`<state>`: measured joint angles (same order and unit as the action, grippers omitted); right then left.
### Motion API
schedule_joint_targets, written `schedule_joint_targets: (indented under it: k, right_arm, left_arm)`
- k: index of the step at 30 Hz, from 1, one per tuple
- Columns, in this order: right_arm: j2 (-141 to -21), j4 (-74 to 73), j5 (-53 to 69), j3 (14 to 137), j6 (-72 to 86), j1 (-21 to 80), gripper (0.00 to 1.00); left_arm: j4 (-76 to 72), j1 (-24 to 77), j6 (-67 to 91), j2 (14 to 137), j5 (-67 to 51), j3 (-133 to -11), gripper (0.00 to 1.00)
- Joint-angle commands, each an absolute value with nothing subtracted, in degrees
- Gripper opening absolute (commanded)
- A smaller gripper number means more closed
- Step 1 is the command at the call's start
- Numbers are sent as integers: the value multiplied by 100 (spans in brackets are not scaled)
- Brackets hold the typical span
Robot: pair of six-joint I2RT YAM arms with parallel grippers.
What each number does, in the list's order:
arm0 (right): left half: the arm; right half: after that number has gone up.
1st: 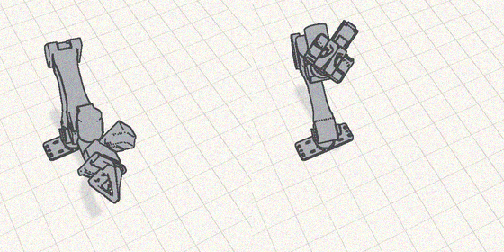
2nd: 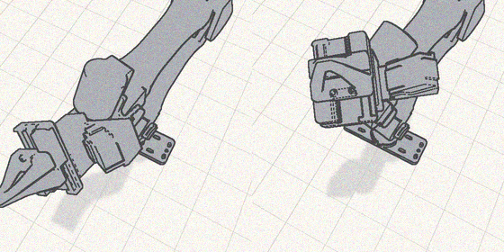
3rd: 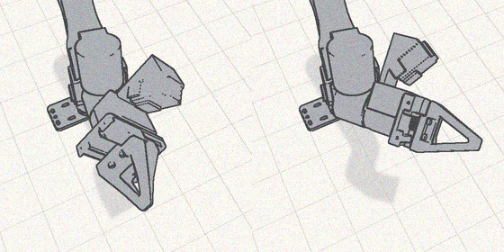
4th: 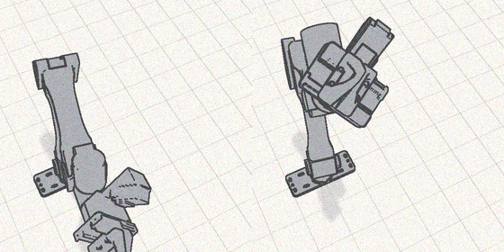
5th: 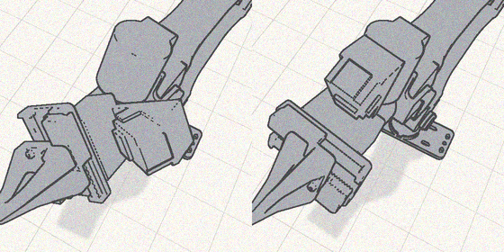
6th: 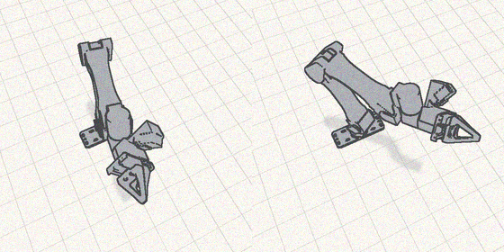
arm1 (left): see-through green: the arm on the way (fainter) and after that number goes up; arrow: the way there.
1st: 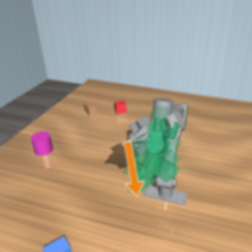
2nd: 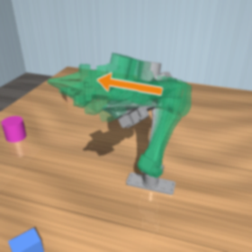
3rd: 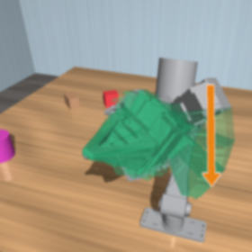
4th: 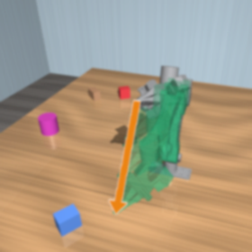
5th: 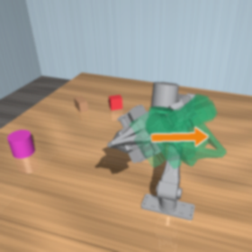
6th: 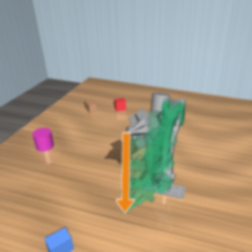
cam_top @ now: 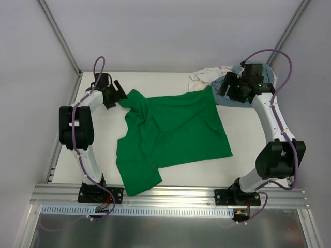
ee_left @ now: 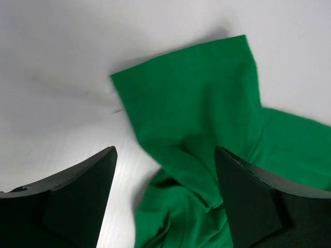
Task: Fold and stack the t-shirts
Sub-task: Flatten out the tshirt
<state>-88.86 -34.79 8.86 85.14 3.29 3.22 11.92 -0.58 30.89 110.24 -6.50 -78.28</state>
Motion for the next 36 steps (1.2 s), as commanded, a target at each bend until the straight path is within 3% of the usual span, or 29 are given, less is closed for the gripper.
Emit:
schedule_joint_targets:
  k: [1, 11, 29, 36]
  right_arm:
    - [-9035, -3401, 1098, 8903, 448, 334, 76]
    - [-9246, -3401, 1046, 9044, 457, 299, 76]
    - [-9413, -3366, 1055, 9229, 501, 299, 76]
    - [-9360, -3471, 1037, 9316, 422, 299, 77]
  left_arm:
    - [703, -114, 3243, 11563, -1693, -8366, 76]
    - [1423, -123, 2901, 12120, -1337, -9149, 75]
    - [1706, -237, 2522, 11953, -782, -8886, 74]
    - [1512, -220, 2759, 12225, -914, -8965, 68]
